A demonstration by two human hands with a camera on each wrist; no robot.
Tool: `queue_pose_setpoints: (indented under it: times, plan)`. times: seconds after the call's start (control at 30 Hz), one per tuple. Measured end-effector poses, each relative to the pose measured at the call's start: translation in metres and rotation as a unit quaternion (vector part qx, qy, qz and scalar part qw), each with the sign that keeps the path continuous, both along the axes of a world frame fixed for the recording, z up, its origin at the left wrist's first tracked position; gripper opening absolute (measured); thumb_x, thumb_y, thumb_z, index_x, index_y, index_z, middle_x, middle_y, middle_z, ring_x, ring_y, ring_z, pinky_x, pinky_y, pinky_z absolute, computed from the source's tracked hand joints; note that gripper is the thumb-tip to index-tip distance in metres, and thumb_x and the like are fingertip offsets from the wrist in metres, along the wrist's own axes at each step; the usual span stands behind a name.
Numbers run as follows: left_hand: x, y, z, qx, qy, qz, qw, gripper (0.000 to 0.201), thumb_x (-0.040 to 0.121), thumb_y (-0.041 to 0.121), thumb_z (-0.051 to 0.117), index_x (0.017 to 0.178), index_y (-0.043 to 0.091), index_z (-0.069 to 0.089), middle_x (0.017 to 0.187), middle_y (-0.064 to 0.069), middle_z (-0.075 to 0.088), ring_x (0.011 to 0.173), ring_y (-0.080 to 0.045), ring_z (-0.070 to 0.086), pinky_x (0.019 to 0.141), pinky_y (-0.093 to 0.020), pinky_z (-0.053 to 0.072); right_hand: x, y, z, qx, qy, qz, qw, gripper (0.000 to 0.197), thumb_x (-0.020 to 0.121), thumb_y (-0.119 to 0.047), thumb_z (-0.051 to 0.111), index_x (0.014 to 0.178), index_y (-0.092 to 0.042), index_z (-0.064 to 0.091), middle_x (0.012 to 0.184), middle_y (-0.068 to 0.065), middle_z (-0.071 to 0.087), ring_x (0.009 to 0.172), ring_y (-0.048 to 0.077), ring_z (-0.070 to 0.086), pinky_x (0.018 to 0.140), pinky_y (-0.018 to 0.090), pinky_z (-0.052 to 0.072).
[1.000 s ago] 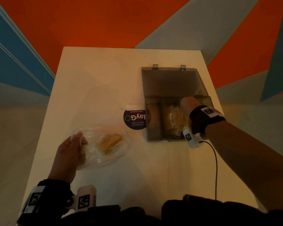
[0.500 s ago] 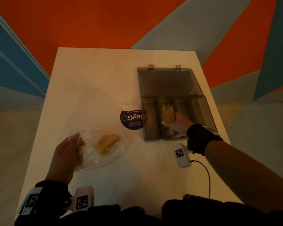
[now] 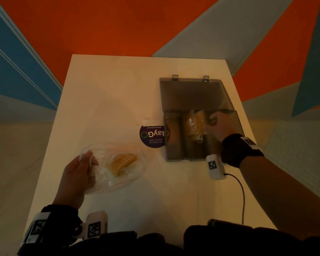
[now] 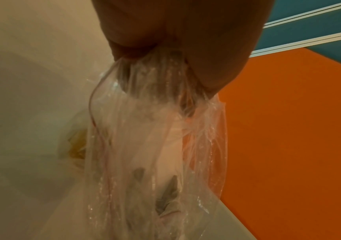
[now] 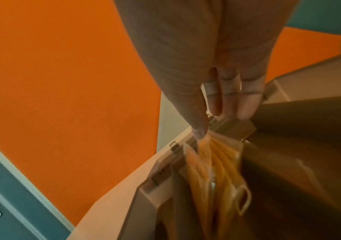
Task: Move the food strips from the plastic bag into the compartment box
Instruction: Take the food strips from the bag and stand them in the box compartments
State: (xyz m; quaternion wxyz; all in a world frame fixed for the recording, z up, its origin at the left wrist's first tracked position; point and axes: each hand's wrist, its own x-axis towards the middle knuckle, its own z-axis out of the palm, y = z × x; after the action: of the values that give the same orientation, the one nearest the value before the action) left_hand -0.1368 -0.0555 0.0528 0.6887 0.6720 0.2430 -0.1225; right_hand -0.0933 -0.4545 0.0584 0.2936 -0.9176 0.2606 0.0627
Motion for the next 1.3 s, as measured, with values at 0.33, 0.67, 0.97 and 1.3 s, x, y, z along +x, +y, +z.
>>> queue_pose_setpoints:
  times: [0.33,0.67,0.97,1.3]
  plan:
    - [0.003,-0.004,-0.001,-0.004,-0.011,-0.023,1.0,0.036,0.098,0.03,0.043,0.067,0.012,0.05,0.041,0.009,0.029,0.032,-0.006,0.022,0.037,-0.014,0.018,-0.024,0.01,-0.017,-0.047,0.185,0.197,0.962,0.041,0.1,-0.01,0.036,0.14,-0.018,0.043,0.147,0.014,0.04,0.133,0.031,0.04,0.11,0.038,0.032]
    - [0.001,0.002,-0.005,-0.008,-0.012,-0.025,1.0,0.036,0.098,0.031,0.043,0.068,0.011,0.05,0.04,0.01,0.027,0.032,-0.007,0.02,0.037,-0.013,0.017,-0.02,0.01,-0.013,-0.036,0.182,0.231,0.955,0.028,0.095,-0.013,0.05,0.119,-0.009,0.063,0.132,0.012,0.058,0.123,0.026,0.05,0.102,0.033,0.037]
    - [0.002,0.004,-0.004,-0.005,-0.012,-0.022,1.0,0.036,0.098,0.03,0.044,0.068,0.011,0.051,0.04,0.01,0.028,0.032,-0.006,0.022,0.037,-0.013,0.018,-0.006,0.009,-0.009,-0.005,0.099,0.111,0.989,0.016,0.093,-0.015,0.051,0.103,-0.012,0.063,0.112,0.009,0.063,0.108,0.027,0.058,0.089,0.032,0.044]
    - [0.002,0.001,-0.002,0.0,-0.014,-0.027,1.0,0.036,0.098,0.033,0.044,0.068,0.012,0.05,0.042,0.009,0.029,0.034,-0.007,0.022,0.038,-0.015,0.018,0.013,0.006,-0.004,-0.022,-0.019,0.019,0.999,0.012,0.09,-0.014,0.057,0.096,-0.007,0.065,0.097,0.01,0.062,0.102,0.028,0.06,0.079,0.027,0.04]
